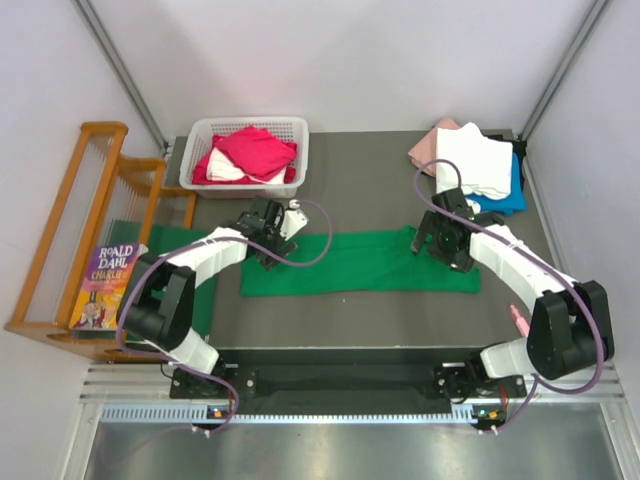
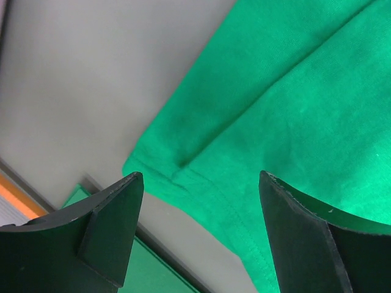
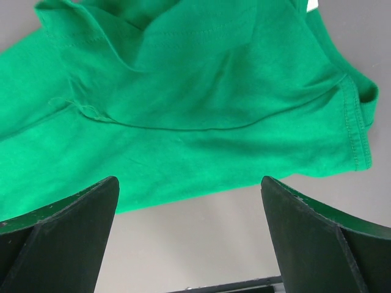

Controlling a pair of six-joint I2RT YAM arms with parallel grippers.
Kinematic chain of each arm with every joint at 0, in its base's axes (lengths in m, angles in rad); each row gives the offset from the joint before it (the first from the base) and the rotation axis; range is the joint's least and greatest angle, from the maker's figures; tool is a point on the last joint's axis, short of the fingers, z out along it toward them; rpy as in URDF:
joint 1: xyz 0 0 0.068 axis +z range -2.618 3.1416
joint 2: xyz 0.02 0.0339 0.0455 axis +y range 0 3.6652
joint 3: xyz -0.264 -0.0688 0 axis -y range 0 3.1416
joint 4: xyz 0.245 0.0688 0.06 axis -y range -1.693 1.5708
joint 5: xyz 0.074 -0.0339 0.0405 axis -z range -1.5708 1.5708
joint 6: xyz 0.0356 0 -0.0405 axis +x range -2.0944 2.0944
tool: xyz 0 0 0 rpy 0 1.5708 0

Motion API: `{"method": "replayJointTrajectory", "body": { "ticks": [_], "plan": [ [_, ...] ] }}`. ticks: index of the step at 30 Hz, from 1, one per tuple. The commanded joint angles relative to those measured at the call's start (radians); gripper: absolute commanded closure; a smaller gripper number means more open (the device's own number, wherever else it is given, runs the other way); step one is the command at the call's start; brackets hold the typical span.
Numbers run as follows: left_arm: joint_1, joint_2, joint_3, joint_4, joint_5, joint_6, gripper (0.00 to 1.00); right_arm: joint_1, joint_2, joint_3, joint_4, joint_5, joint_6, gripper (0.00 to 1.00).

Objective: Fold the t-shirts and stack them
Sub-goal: Fold the tshirt

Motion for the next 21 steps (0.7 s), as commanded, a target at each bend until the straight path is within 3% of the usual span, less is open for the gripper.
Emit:
{"method": "replayJointTrajectory", "body": {
  "ticks": [1,21],
  "plan": [
    [0.001,0.038,-0.009,0.050,-0.009,0.003,0.19,-0.014,0.015,0.065,-0.026,0.045,0.005,0.00],
    [0.001,0.071,-0.056,-0.019,-0.001,0.035,0.20,-0.027,0.236,0.086,-0.068,0.094,-0.007,0.00]
  ]
}}
